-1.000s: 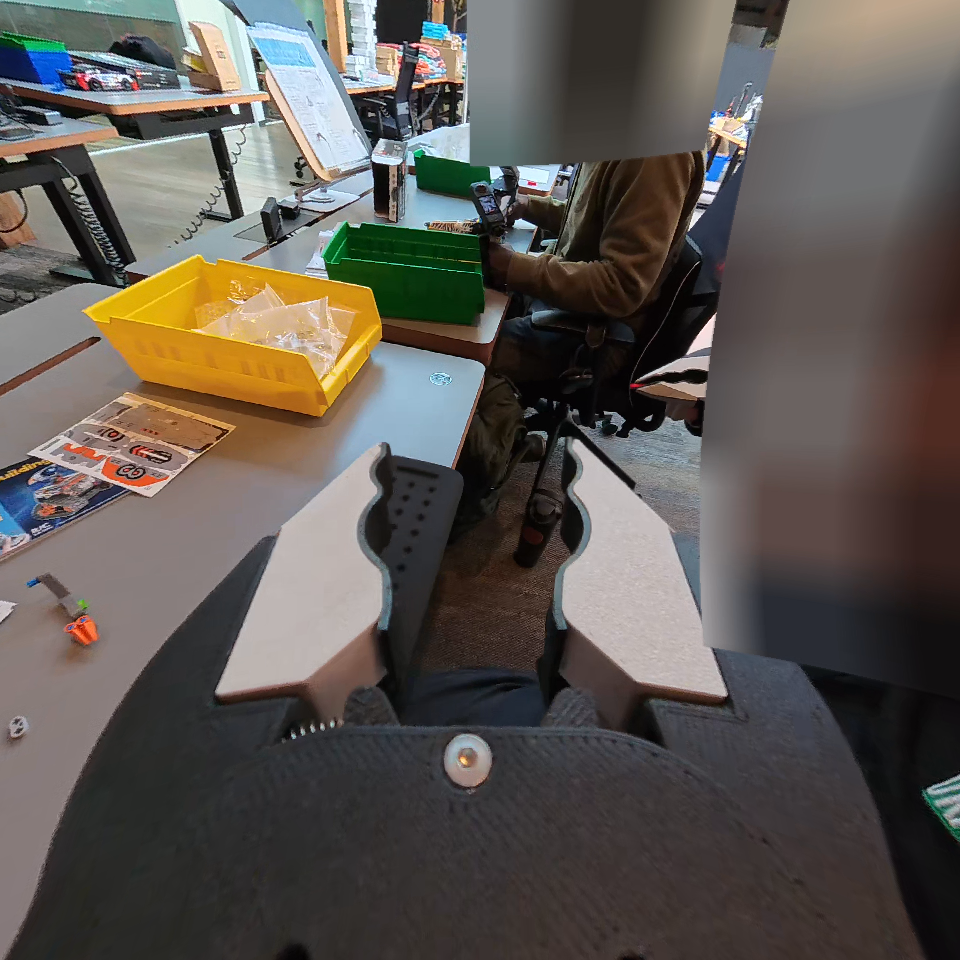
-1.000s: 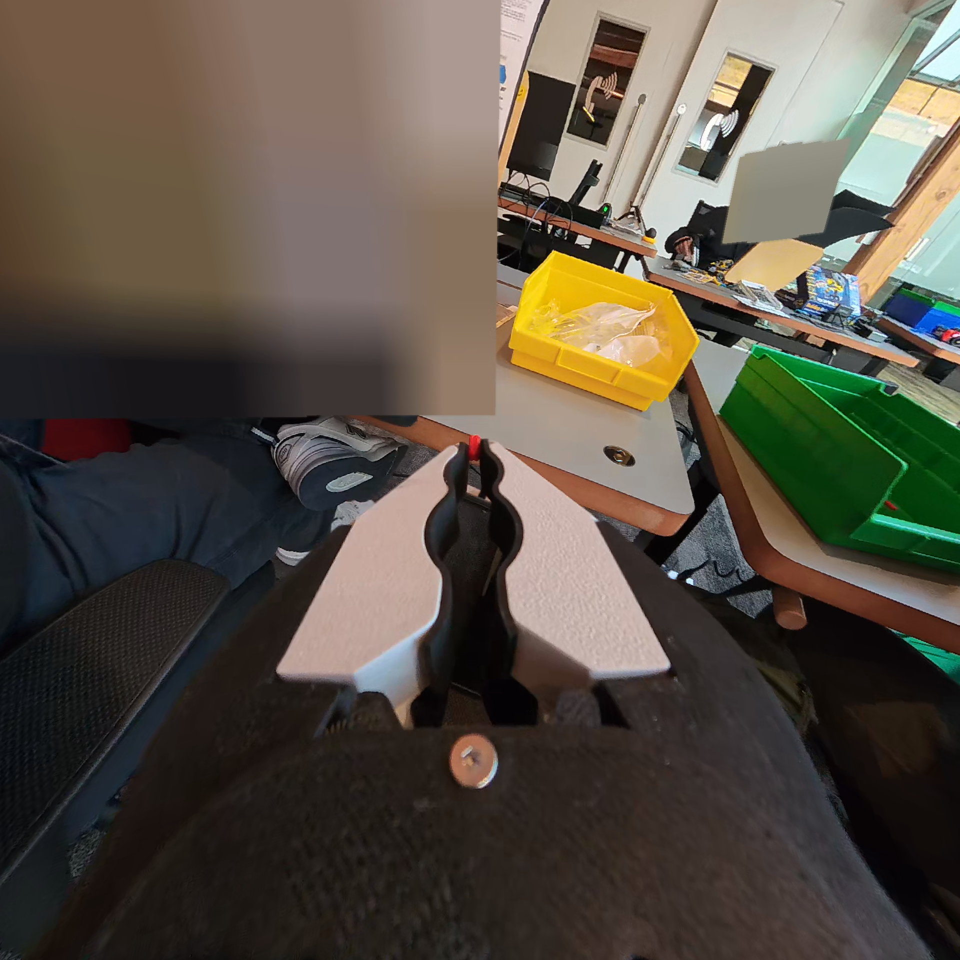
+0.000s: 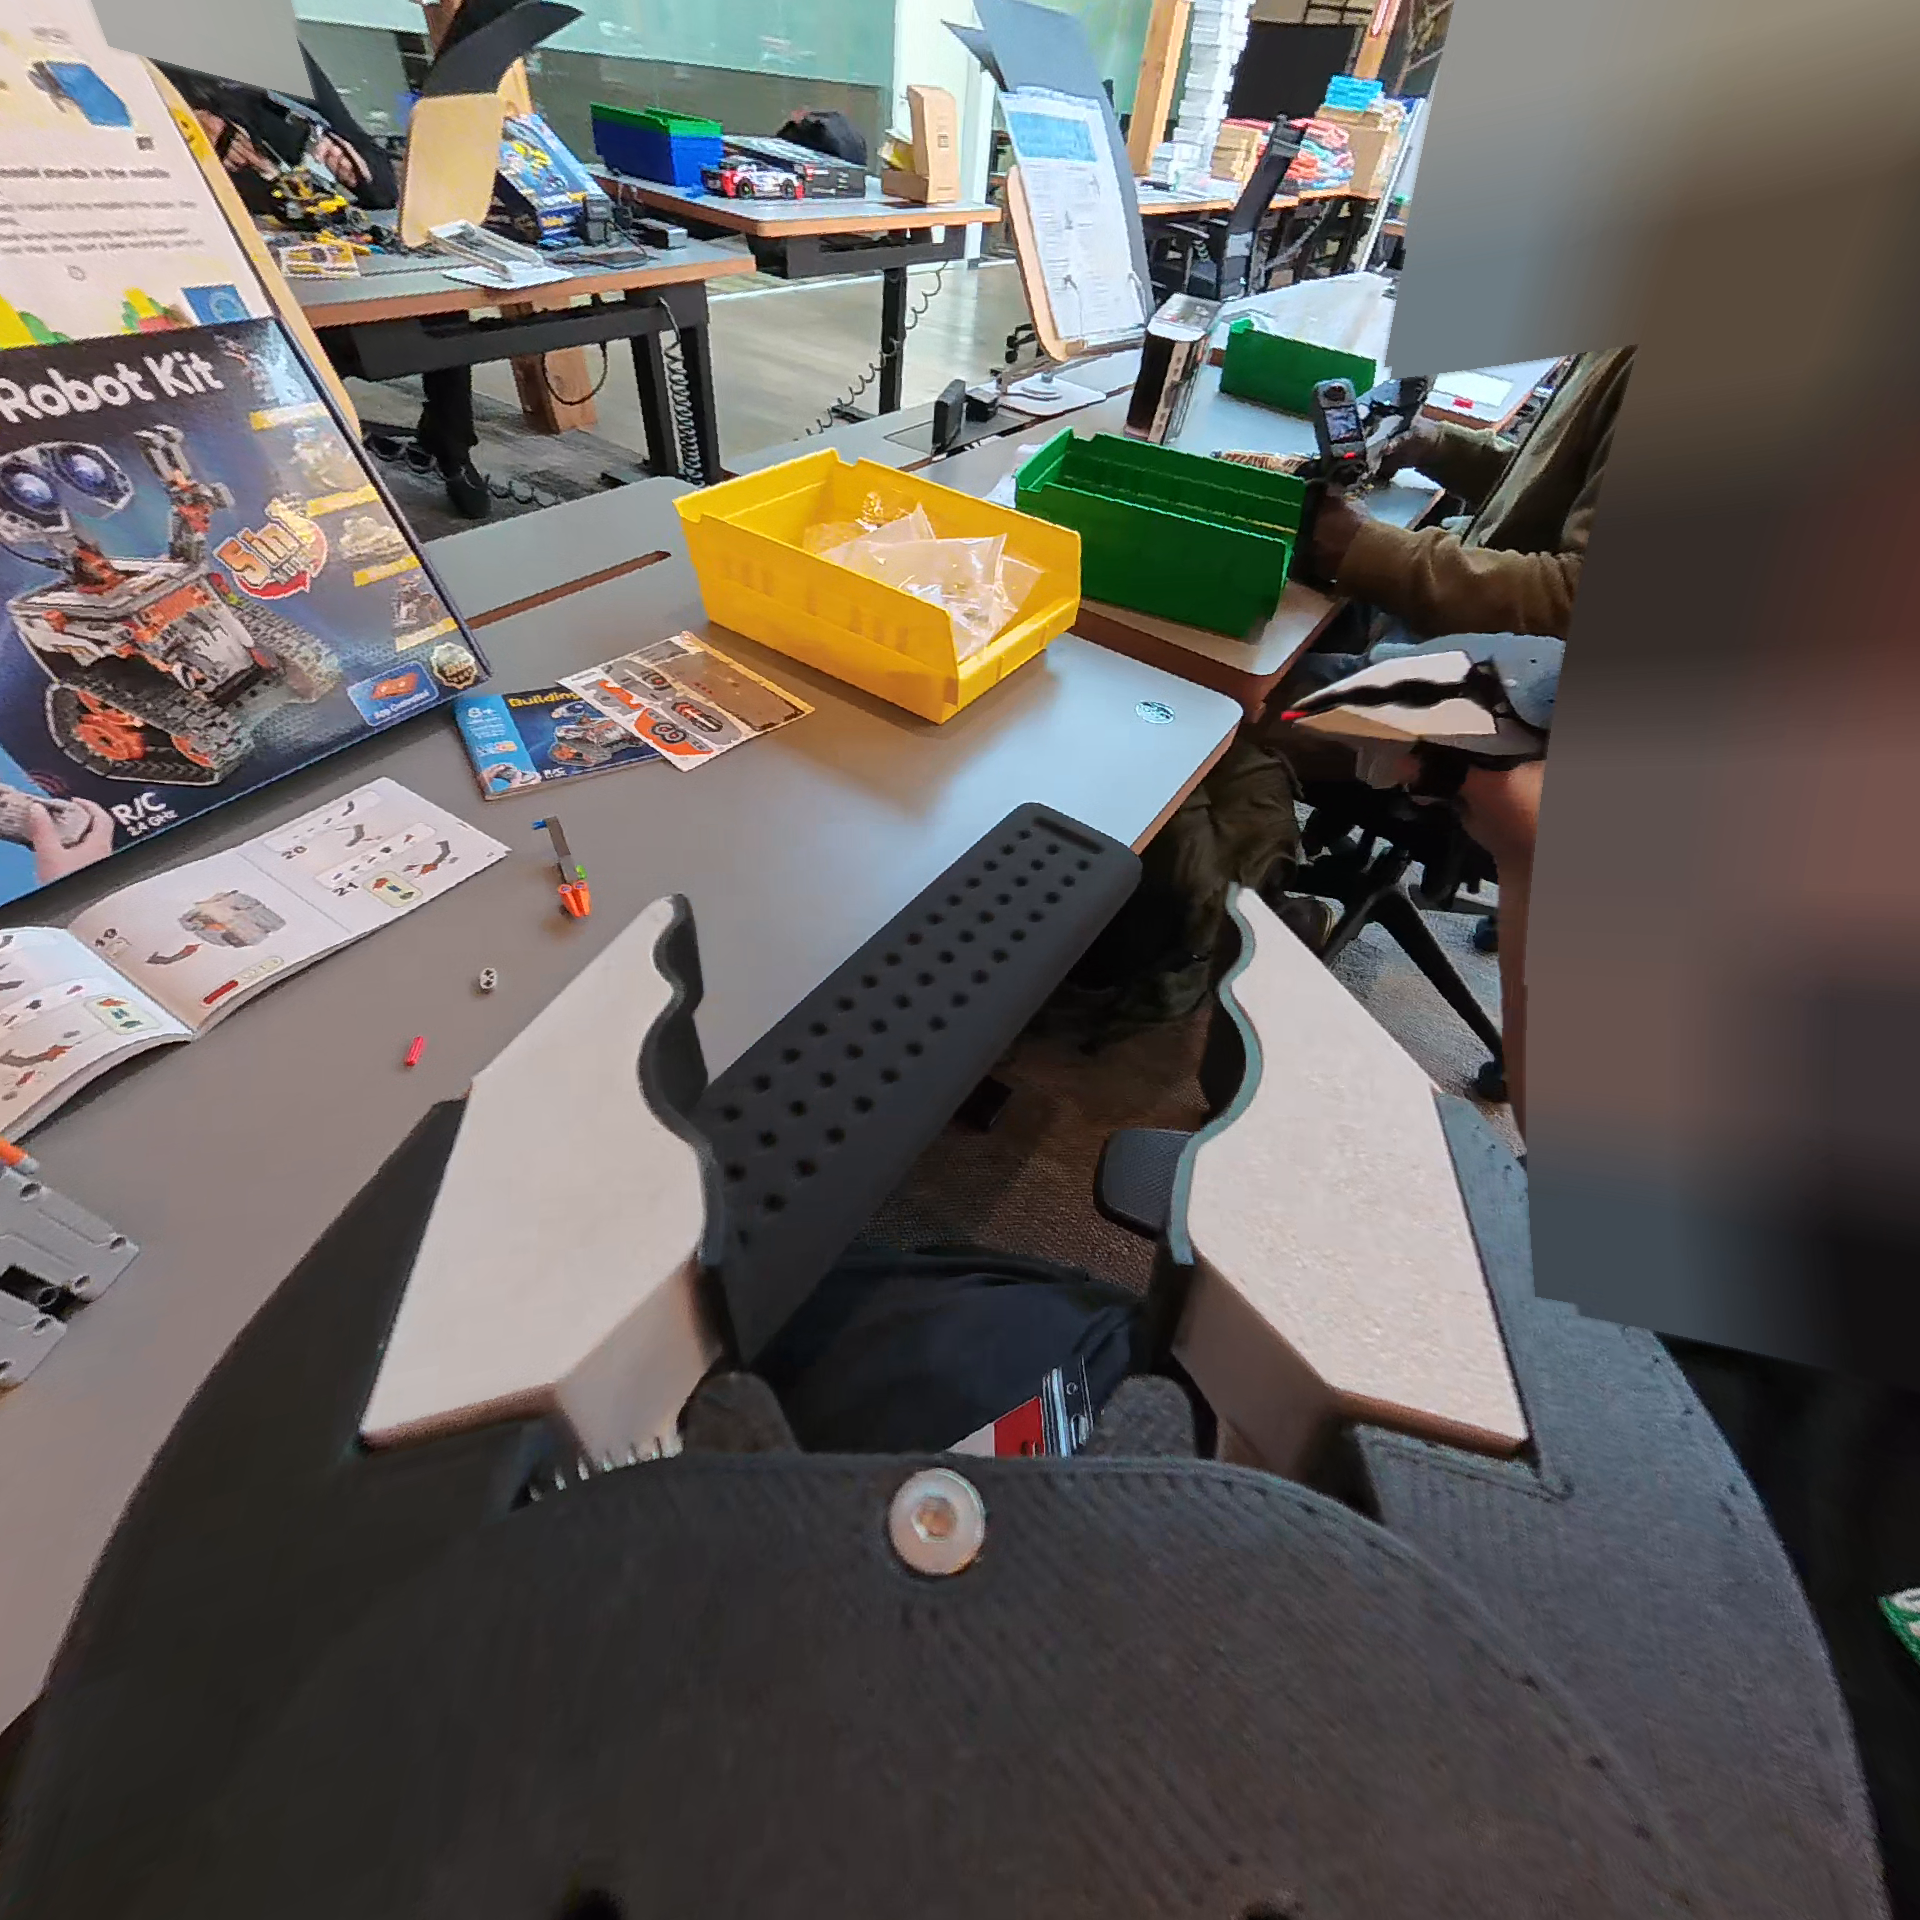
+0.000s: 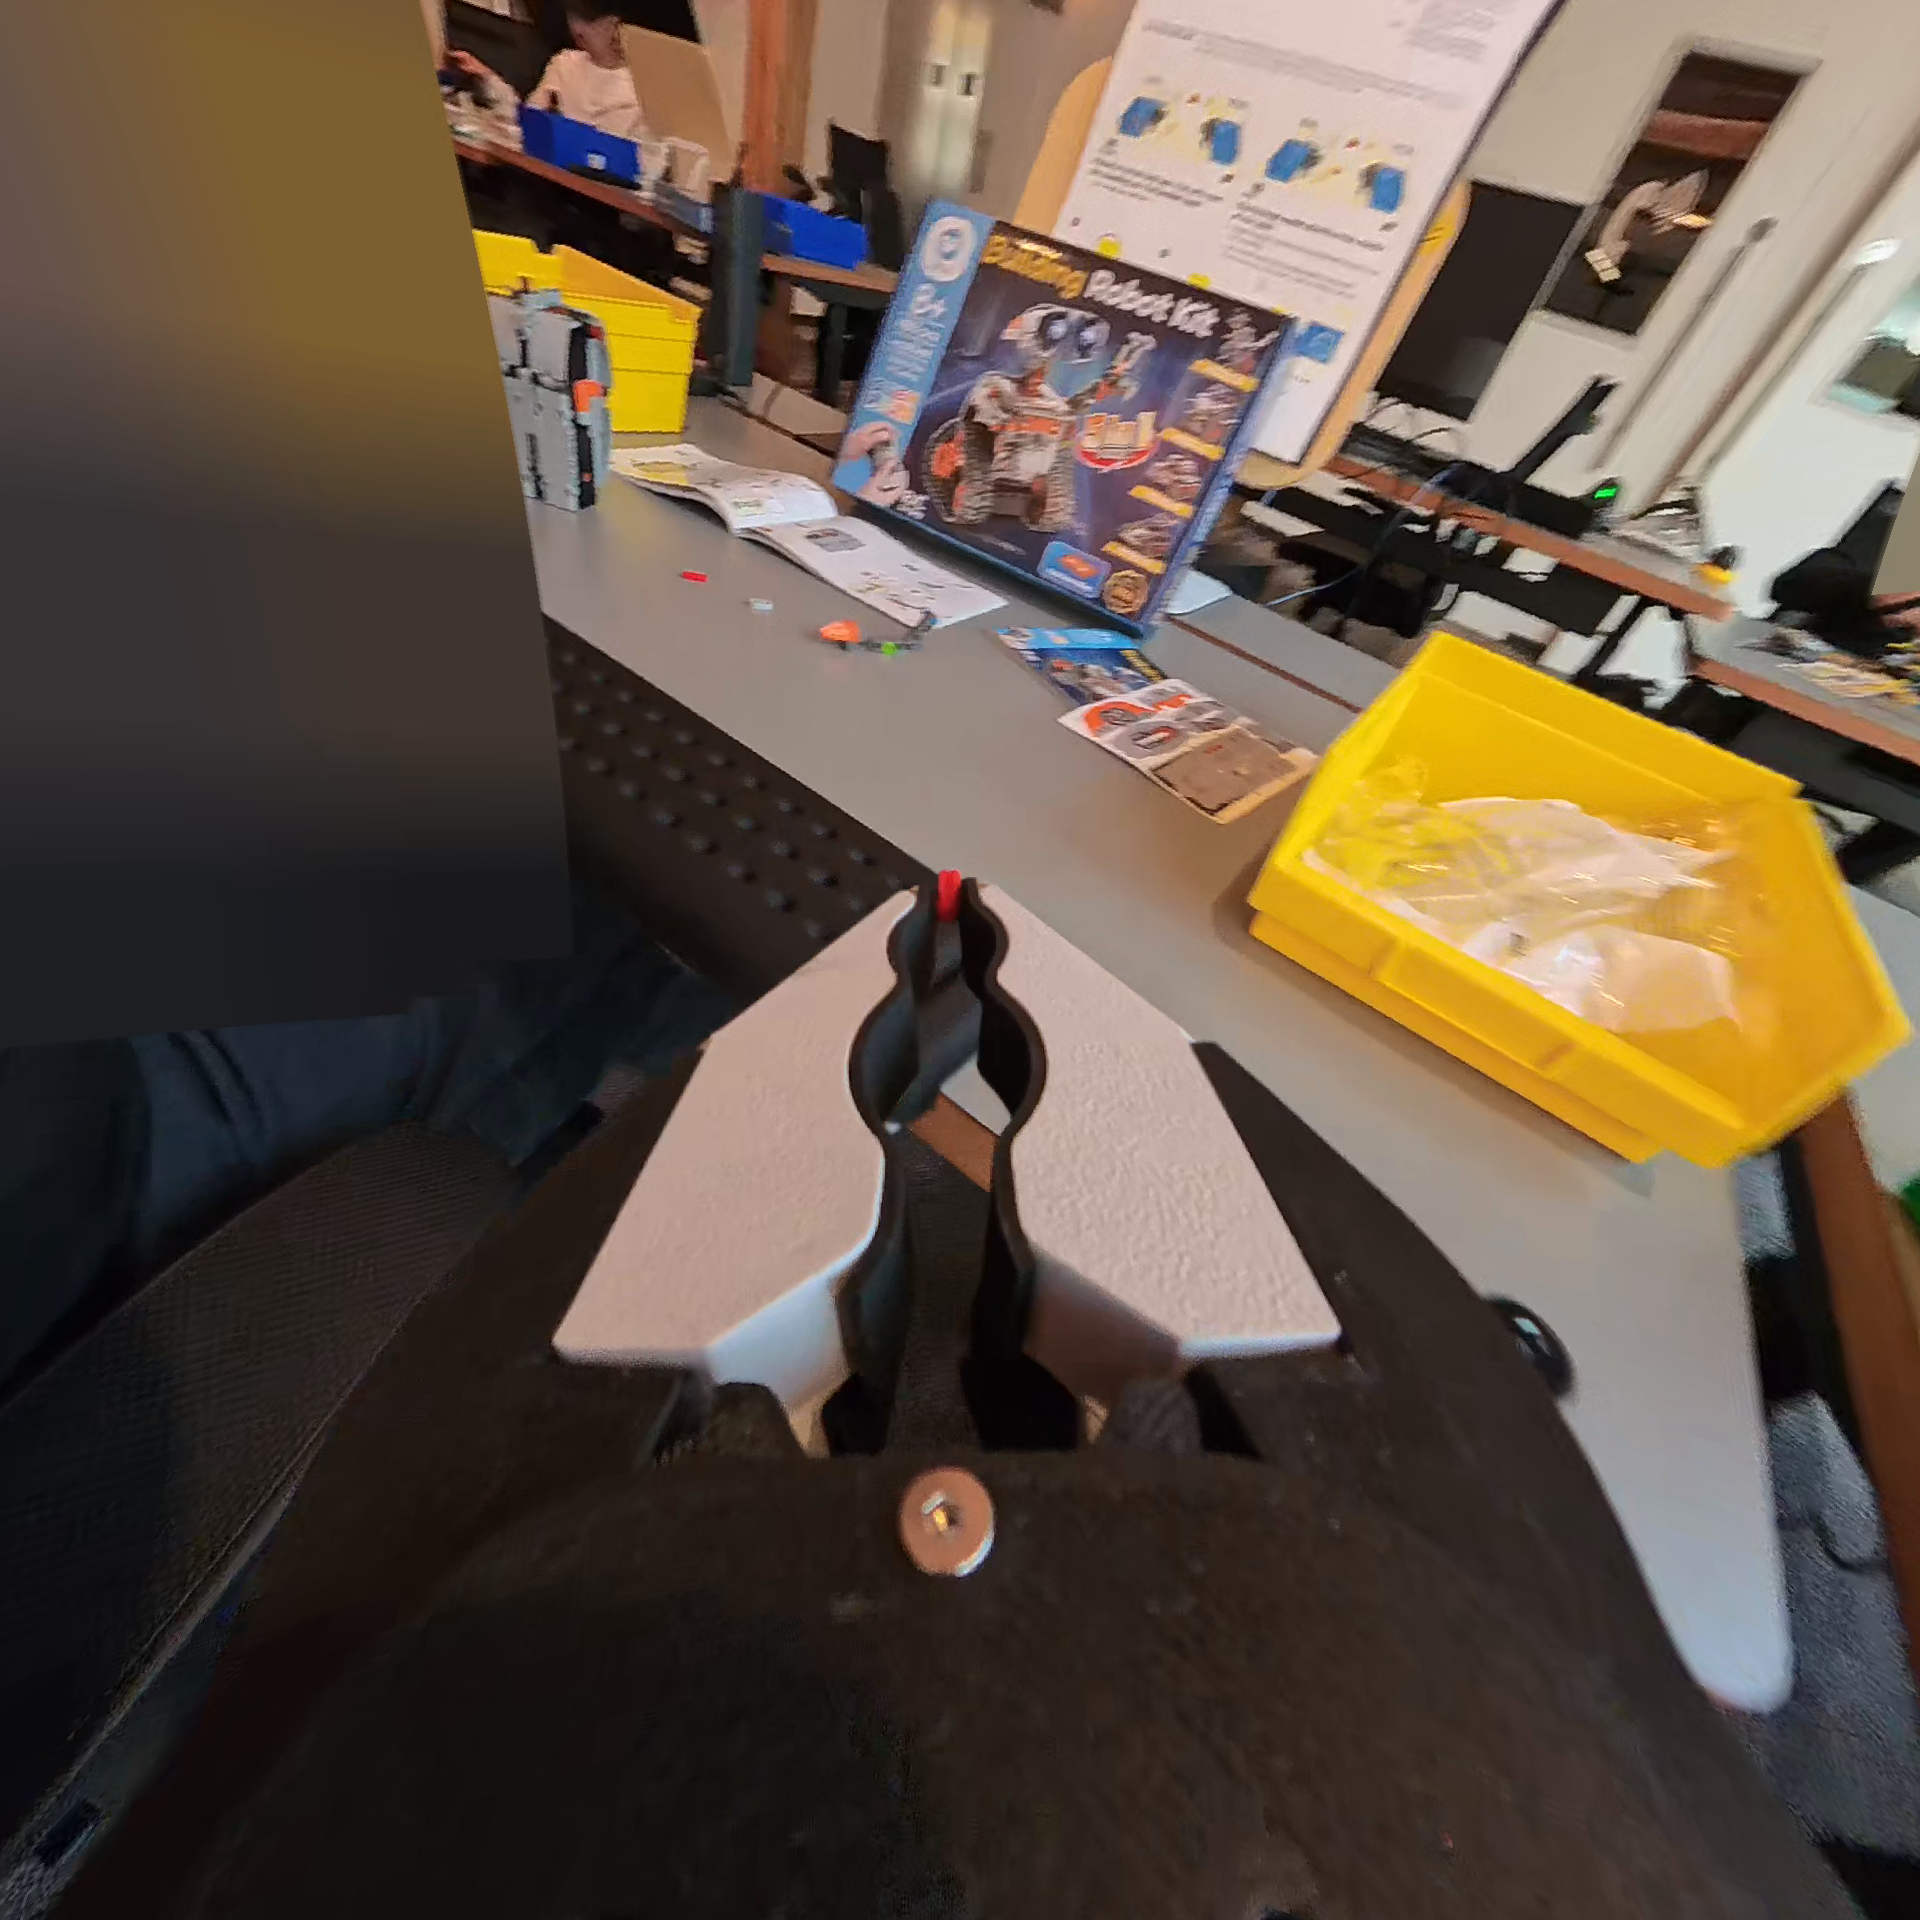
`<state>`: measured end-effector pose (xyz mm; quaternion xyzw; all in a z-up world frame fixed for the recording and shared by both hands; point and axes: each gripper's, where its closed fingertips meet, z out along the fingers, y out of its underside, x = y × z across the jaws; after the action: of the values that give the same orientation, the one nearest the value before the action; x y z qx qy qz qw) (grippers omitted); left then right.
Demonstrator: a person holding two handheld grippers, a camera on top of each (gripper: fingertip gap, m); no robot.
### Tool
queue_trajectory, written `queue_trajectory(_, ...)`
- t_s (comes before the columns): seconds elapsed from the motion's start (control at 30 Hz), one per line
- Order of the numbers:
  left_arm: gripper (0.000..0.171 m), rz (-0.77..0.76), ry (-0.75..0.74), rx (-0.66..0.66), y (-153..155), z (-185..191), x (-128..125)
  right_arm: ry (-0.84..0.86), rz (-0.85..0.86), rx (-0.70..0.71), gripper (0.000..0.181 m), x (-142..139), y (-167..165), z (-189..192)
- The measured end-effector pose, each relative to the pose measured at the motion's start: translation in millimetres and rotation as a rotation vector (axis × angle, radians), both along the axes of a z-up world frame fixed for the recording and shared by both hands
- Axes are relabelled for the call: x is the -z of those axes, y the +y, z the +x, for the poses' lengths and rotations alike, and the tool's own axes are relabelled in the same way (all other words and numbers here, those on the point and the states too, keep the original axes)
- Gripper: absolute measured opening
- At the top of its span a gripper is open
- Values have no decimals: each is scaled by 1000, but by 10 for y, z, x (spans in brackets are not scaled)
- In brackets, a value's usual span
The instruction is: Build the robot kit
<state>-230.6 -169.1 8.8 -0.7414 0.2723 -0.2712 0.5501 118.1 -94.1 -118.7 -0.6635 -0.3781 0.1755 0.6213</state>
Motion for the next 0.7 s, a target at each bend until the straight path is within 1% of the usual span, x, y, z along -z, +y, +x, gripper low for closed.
queue_trajectory(0.07,98,-7,-6,-5,34,2,15,-6,-28,-87,4,32,150,-285)
queue_trajectory(0.1,98,-11,-13,-2,58,6,28,-19,-67,-150,4,67,234,-504)
queue_trajectory(0.17,98,-27,-26,12,112,27,69,-43,-123,-283,4,78,428,-1065)
queue_trajectory(0.23,98,-43,-35,30,161,50,120,-114,-166,-435,4,147,602,-1707)
queue_trajectory(0.3,99,-59,-38,45,194,53,184,-254,-250,-510,4,446,858,-2220)
queue_trajectory(0.37,99,-85,-44,65,196,43,273,-404,-370,-571,4,859,1030,-2561)
queue_trajectory(0.43,100,-114,-50,82,185,10,381,-538,-387,-567,4,1204,1199,-2708)
queue_trajectory(0.5,100,-137,-52,92,184,-46,495,-588,-402,-552,5,1377,1278,-2779)
queue_trajectory(0.53,100,-148,-47,92,197,-82,556,-549,-402,-566,4,1351,1266,-2844)
queue_trajectory(0.6,100,-170,-34,91,241,-154,675,-551,-403,-550,5,1374,1305,-2858)
queue_trajectory(0.67,101,-191,-36,99,293,-206,763,-513,-405,-541,4,1367,1367,-2878)
queue_trajectory(0.7,101,-199,-42,106,317,-221,792,-493,-423,-537,9,1368,1395,-2874)
